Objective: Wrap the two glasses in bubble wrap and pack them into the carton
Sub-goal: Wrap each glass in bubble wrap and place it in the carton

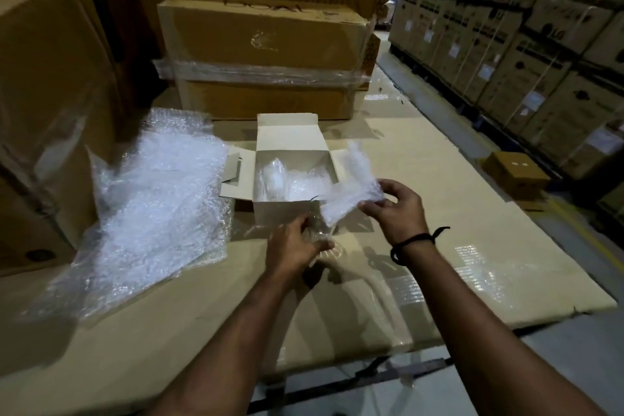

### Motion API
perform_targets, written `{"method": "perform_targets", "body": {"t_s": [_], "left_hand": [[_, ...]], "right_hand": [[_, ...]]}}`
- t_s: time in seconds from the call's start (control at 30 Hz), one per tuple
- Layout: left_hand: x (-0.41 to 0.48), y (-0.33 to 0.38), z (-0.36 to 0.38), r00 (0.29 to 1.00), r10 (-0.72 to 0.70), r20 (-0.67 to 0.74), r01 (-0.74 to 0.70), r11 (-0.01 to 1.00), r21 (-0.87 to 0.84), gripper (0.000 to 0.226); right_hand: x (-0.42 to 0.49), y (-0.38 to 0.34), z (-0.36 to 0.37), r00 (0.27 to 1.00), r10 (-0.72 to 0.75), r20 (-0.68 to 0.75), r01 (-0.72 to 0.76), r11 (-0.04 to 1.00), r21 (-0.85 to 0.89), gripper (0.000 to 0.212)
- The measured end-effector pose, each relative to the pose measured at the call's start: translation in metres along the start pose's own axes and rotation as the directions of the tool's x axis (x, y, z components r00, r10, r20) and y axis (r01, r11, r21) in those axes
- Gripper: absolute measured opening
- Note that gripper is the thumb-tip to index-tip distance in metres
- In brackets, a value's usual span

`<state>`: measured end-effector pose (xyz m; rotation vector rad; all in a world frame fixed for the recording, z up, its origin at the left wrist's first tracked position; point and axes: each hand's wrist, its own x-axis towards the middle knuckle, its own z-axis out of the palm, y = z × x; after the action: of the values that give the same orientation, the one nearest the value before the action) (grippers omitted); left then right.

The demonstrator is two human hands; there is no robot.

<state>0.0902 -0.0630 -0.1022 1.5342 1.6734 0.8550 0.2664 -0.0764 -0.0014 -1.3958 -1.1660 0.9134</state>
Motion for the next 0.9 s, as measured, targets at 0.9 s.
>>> {"method": "perform_targets", "body": {"t_s": [0.9], "left_hand": [[0.011,-0.025,0.012,0.998,0.04,0.057,-0.021,0.952,-0.306,0.056]], "right_hand": [[0.021,-0.006,0.04,0.653,-0.309,0.692,0.758,0.251,-0.603,0.05]]}}
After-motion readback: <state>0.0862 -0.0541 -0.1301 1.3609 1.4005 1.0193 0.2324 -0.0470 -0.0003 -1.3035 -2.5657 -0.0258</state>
